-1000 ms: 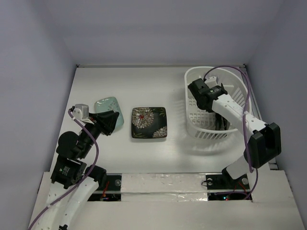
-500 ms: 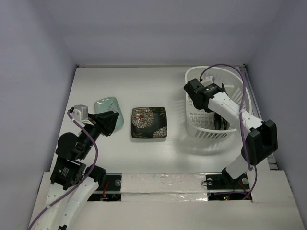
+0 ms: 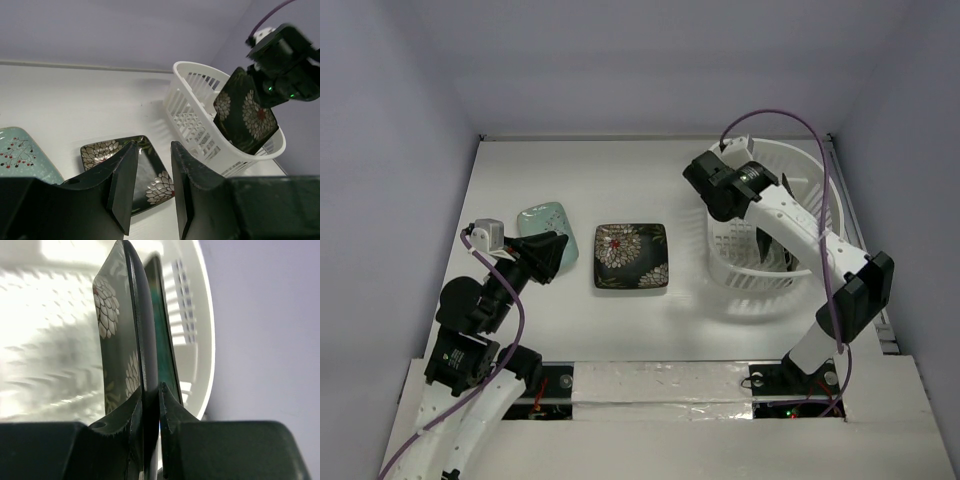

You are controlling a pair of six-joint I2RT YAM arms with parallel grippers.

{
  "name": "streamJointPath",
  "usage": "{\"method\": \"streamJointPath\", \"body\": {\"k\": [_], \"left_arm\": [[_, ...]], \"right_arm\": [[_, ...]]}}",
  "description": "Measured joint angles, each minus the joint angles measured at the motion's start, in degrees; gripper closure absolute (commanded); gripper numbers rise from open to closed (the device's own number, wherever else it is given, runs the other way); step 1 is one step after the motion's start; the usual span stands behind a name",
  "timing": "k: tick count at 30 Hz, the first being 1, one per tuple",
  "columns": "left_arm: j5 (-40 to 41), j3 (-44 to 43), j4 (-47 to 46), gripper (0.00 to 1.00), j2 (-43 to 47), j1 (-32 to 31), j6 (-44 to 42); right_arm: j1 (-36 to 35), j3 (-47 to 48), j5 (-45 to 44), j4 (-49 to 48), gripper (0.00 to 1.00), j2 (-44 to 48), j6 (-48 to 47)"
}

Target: Unload the plates from the dish rack

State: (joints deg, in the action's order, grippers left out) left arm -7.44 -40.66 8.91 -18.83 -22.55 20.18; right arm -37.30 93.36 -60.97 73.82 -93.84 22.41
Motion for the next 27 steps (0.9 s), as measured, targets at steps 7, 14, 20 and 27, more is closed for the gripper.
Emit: {"method": "streamJointPath", "body": {"k": [7, 14, 20, 27], "left_arm": [[0.00, 0.00, 0.02, 0.70, -0.13, 0.00, 0.00], [0.00, 0.00, 0.22, 0.70, -0.96, 0.00, 0.00], [0.00, 0.00, 0.35, 0.67, -2.67, 0.15, 0.02], [0.00, 0.02, 0.35, 0.63, -4.68, 0.76, 0.02]], "right_arm": [[-7.52, 15.37, -4.04, 2.10, 1.00, 2.47, 4.20], [-14.45, 17.14, -7.28, 0.83, 1.00, 10.21, 7.19], [-16.79, -5.73, 3.50, -22.69, 1.00, 25.07, 4.70], [-17.22, -20.83, 21.27, -46.88, 1.00, 20.02, 8.39]]}}
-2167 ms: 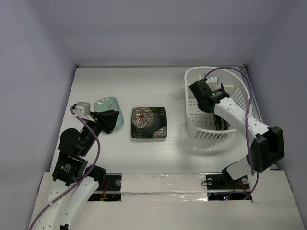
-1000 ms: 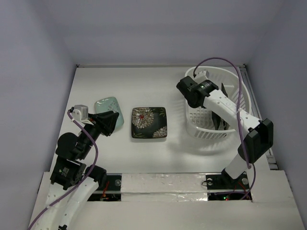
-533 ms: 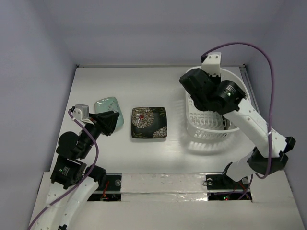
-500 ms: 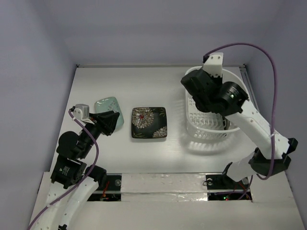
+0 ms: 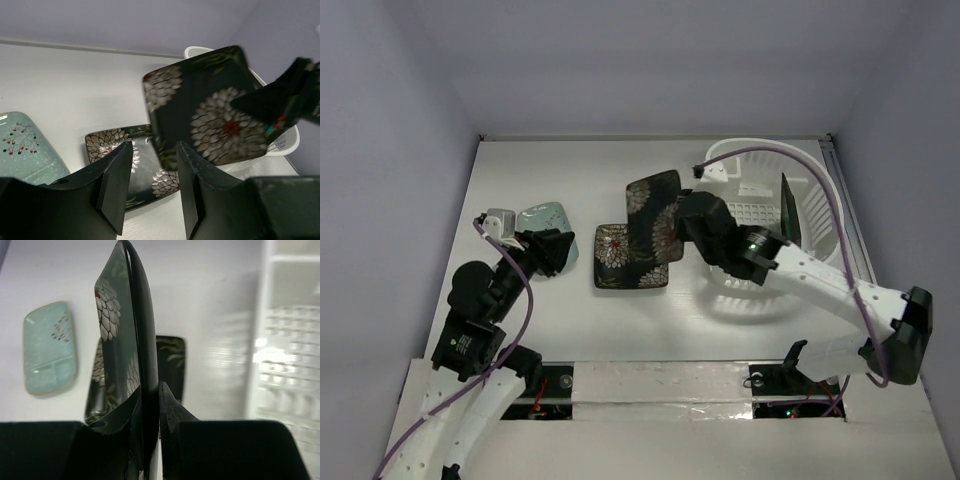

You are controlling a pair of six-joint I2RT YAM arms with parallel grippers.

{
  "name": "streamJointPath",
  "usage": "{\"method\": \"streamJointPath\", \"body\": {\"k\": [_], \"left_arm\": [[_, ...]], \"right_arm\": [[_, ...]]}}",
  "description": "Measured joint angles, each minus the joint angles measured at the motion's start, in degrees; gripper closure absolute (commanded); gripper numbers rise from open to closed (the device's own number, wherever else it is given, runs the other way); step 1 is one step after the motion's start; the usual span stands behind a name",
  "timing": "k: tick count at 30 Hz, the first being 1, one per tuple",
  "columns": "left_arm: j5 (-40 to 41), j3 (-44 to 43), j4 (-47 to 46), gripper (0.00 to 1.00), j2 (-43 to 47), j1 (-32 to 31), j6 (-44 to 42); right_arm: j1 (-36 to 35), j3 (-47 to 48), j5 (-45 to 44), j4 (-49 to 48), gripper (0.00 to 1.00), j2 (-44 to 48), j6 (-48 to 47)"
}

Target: Unload the plates from the dish rack

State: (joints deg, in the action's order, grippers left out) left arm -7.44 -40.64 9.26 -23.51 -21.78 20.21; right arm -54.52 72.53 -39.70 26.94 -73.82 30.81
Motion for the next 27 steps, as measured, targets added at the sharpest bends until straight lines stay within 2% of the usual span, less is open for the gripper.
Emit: {"method": "streamJointPath", "body": {"k": [6, 13, 25, 27], "left_arm": [[-0.04, 0.00, 0.00, 0.62, -0.81, 0.96, 0.00], [-0.72, 0.00, -0.04, 0.62, -1.92, 1.66, 0.00], [-1.77, 0.00, -0.09, 0.61, -2.16, 2.36, 0.02], [-1.84, 0.00, -0.09, 0.61, -2.16, 2.40, 0.02]], "right_arm": [[-0.39, -7.08, 7.39, -12.66, 1.00, -6.80, 6.34], [-0.35, -11.58, 9.77, -21.40, 1.00, -12.55, 13.88], [-0.31, -13.40, 9.77, -26.21, 1.00, -16.35, 20.41], [-0.31, -13.42, 9.66, -26.51, 0.95, -16.70, 21.03]]}}
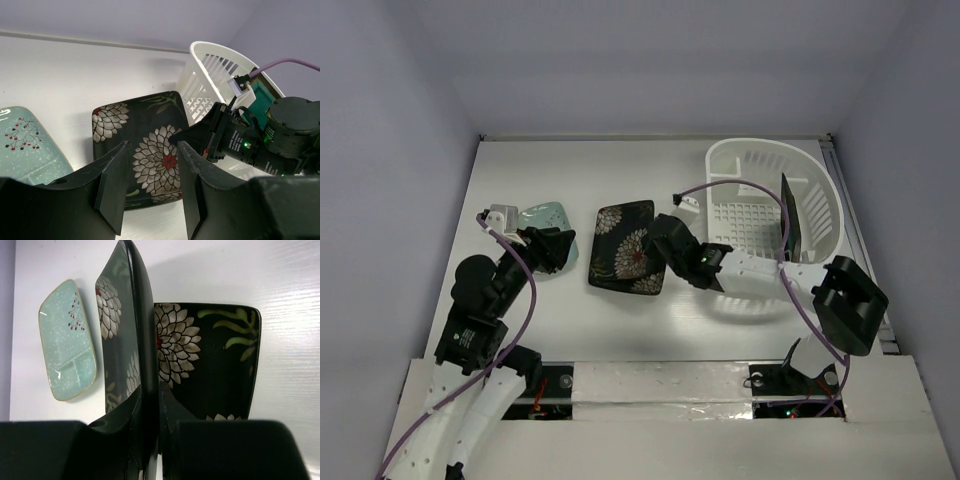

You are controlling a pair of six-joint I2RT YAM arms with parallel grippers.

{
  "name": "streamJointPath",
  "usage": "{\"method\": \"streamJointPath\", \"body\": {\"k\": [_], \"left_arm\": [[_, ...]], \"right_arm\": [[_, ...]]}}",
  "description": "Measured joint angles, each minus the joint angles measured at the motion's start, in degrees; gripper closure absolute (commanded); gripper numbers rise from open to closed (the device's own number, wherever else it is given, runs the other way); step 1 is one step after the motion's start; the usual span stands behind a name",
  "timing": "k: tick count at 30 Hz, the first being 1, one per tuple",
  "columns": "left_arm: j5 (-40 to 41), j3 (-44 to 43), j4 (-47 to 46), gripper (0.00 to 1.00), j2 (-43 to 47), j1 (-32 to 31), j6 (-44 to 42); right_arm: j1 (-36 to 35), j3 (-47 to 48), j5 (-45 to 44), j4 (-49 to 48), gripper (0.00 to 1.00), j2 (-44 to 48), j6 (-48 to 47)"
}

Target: Unload the plates from the dish rack

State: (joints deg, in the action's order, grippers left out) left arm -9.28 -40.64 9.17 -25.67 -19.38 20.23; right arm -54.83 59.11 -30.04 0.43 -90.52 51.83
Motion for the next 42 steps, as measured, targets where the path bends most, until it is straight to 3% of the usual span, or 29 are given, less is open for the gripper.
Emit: {"method": "streamJointPath", "body": {"k": [7, 10, 14, 16, 23, 31, 34, 37, 40, 41, 42], "left_arm": [[-0.28, 0.00, 0.00, 0.61, 0.00, 0.00, -0.02], [-0.39, 0.00, -0.02, 0.61, 0.00, 0.00, 0.00], [-0.42, 0.00, -0.04, 0.61, 0.02, 0.00, 0.00], [-0.44, 0.00, -0.04, 0.61, 0.02, 0.00, 0.00], [-0.59, 0.00, -0.13, 0.61, 0.20, 0.00, 0.00], [-0.79, 0.00, -0.17, 0.61, 0.33, 0.00, 0.00], [-0.79, 0.00, -0.20, 0.61, 0.42, 0.00, 0.00], [-0.79, 0.00, -0.22, 0.61, 0.48, 0.00, 0.00], [-0.83, 0.00, -0.24, 0.61, 0.63, 0.00, 0.00], [-0.83, 0.00, -0.24, 0.61, 0.74, 0.00, 0.00], [-0.85, 0.00, -0.31, 0.61, 0.83, 0.00, 0.00]], "right_arm": [[0.02, -2.21, -0.42, -2.12, 0.71, -0.37, 2.67], [0.04, -3.74, -0.61, -2.40, 0.70, -0.39, 3.43], [0.07, -5.68, -0.44, -2.36, 0.60, -0.85, 4.11], [0.04, -6.38, -0.09, -2.36, 0.48, -1.38, 4.42], [0.00, -7.23, 1.60, -1.88, 0.24, -3.19, 4.55], [-1.60, -5.90, -0.46, 4.46, 0.08, -3.15, 2.45], [-2.36, -3.58, -2.01, 8.17, 0.07, -2.93, 1.25], [-2.69, -1.05, -3.23, 11.61, 0.17, -2.91, -0.26], [-3.19, 0.63, -4.92, 15.32, 0.67, -2.54, -1.97], [-3.45, 0.94, -5.53, 16.81, 0.92, -2.01, -2.89], [-3.80, 1.07, -5.84, 17.90, 1.00, -1.20, -3.58]]}}
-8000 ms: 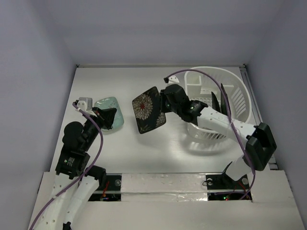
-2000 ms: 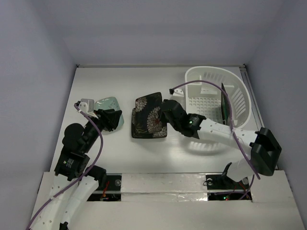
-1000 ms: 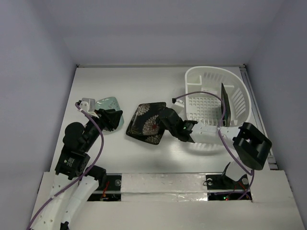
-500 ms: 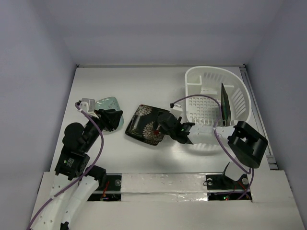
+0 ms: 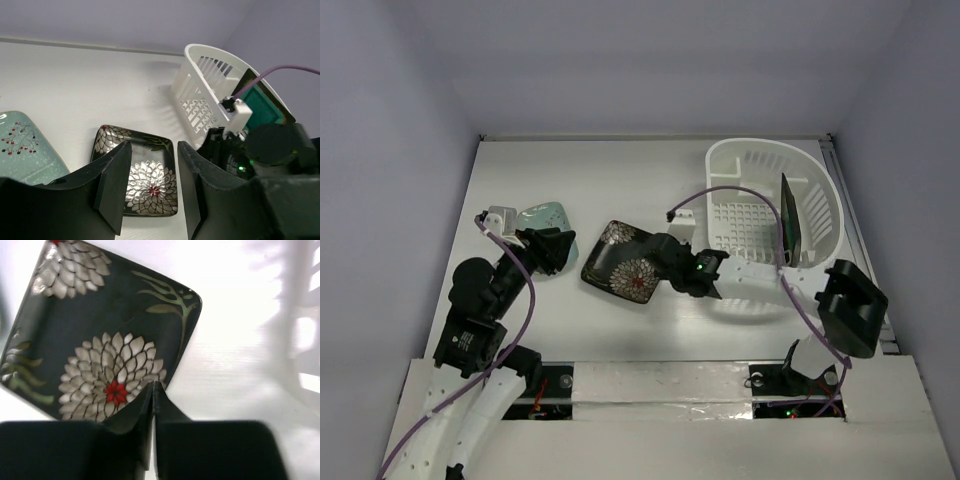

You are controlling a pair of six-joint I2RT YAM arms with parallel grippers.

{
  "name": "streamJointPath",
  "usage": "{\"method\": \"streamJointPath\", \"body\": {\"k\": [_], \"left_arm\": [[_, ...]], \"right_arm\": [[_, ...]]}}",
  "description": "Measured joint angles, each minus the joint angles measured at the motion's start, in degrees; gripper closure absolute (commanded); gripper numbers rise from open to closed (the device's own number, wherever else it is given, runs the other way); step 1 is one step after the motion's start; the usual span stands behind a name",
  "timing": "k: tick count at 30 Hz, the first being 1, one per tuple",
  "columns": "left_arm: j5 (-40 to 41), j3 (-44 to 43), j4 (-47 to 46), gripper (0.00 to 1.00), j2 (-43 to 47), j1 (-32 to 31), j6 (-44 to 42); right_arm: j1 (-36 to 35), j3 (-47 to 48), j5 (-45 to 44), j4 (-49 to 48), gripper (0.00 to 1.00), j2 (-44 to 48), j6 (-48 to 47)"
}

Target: Unload the plates from the dish rack

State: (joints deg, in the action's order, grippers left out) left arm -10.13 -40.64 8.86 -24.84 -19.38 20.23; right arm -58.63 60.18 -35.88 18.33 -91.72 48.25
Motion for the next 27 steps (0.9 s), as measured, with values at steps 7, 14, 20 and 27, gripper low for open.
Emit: {"method": "streamJointPath", "body": {"k": [7, 14, 20, 27], "left_arm": [[-0.28, 0.00, -0.02, 0.74, 0.52, 0.00, 0.11], [-0.39, 0.00, -0.02, 0.91, 1.68, 0.00, 0.09], [-0.07, 0.00, 0.00, 0.88, 3.32, -0.04, 0.13], [1.27, 0.00, 0.15, 0.83, 5.40, -1.49, 0.15]], "right_arm": [[-1.07, 6.49, -7.74, 11.93, 1.00, 14.23, -5.68], [13.62, 15.26, -16.68, 24.35, 0.74, 24.81, -12.28], [25.62, 18.27, -18.23, 33.94, 0.22, 24.02, -20.06], [33.14, 21.18, -16.81, 38.34, 0.25, 12.39, -26.86]]}}
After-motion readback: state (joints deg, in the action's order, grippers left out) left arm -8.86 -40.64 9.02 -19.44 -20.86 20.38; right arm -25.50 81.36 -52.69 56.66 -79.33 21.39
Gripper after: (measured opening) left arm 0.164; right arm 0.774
